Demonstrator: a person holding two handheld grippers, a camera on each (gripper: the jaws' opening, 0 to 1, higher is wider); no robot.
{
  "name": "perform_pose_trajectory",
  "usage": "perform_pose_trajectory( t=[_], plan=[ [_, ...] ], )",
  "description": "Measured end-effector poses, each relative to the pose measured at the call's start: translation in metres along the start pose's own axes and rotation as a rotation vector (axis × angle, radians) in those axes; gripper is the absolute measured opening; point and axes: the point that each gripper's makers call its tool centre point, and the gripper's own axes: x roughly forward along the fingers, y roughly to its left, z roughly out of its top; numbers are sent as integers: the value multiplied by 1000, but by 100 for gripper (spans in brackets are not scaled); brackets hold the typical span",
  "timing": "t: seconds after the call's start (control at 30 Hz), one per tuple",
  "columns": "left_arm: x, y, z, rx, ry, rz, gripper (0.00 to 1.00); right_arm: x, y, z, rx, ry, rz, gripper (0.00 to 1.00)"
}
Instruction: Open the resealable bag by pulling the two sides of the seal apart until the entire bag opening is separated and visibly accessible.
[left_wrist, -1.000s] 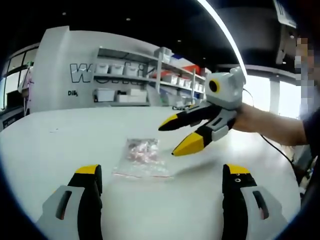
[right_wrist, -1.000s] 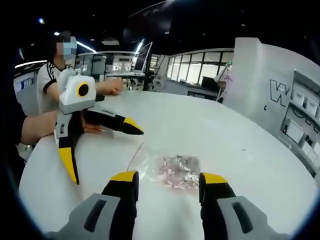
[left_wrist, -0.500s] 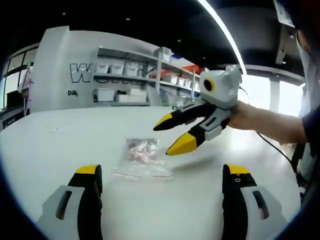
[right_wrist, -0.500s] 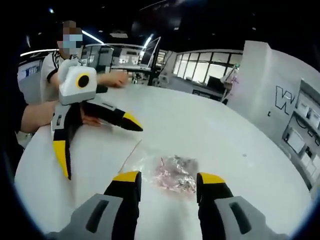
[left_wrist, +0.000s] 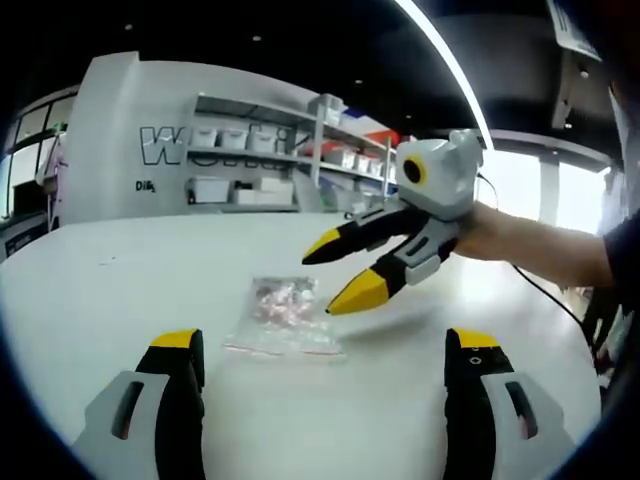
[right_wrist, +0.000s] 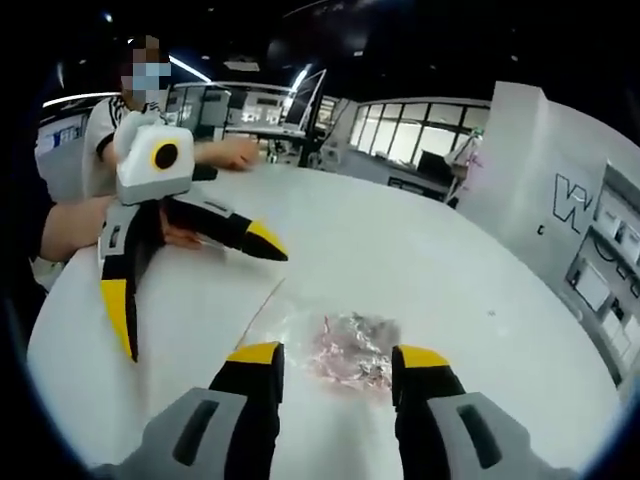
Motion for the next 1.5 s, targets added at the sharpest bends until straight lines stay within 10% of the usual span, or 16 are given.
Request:
perform_pose_trajectory(
  t=[1.5],
  plan=[
    [0,1,0,0,1,2,99,15,1,4,-49,24,38,35]
  ],
)
